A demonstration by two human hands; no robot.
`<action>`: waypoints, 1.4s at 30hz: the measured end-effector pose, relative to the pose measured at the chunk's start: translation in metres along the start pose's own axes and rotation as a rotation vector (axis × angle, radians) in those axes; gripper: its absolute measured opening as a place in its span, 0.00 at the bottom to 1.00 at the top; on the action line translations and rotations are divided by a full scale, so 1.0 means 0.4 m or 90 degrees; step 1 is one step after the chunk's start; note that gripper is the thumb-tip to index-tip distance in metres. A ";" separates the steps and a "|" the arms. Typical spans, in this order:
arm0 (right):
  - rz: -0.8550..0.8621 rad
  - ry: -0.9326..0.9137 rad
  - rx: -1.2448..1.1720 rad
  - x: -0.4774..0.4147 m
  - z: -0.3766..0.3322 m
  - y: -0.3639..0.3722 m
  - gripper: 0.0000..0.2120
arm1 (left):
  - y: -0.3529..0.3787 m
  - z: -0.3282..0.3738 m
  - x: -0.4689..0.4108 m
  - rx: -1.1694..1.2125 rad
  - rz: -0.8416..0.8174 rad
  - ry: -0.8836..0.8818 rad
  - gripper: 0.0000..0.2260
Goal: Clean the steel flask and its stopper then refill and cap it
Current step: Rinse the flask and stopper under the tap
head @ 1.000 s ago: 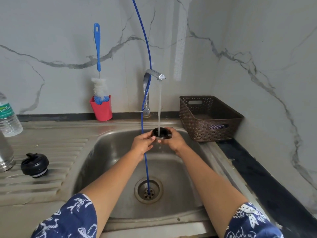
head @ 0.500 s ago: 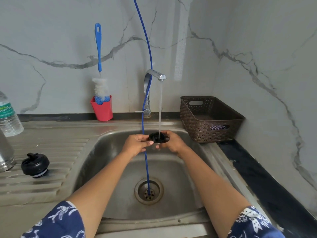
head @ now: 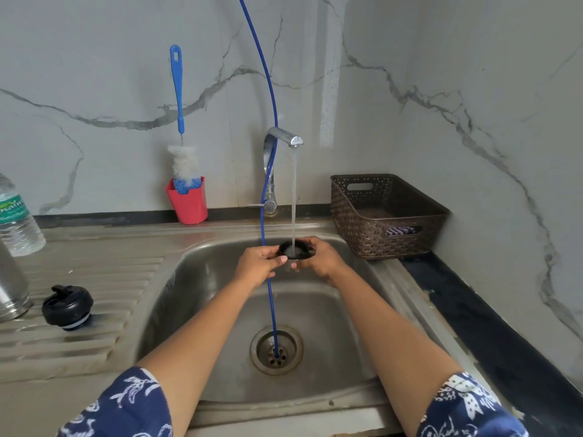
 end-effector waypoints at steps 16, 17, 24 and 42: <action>-0.199 0.295 -0.104 0.102 0.033 0.062 0.27 | -0.056 0.013 0.071 -0.080 -0.033 -0.198 0.20; -0.197 0.298 -0.101 0.103 0.033 0.064 0.27 | -0.057 0.013 0.073 -0.084 -0.029 -0.204 0.20; -0.206 0.260 -0.109 0.093 0.027 0.073 0.17 | -0.036 0.029 0.071 -0.005 -0.017 -0.154 0.13; 0.076 0.060 0.115 0.027 -0.026 0.001 0.33 | -0.087 0.015 0.043 -0.422 0.005 -0.001 0.24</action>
Point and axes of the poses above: each hand's wrist, its own x-axis away from the middle knuckle, its own y-axis out of the palm, z = x × y, the point moved 8 cm from there along -x, towards the middle knuckle, and after that the axes turned 9 degrees about y, right-handed, at the moved point
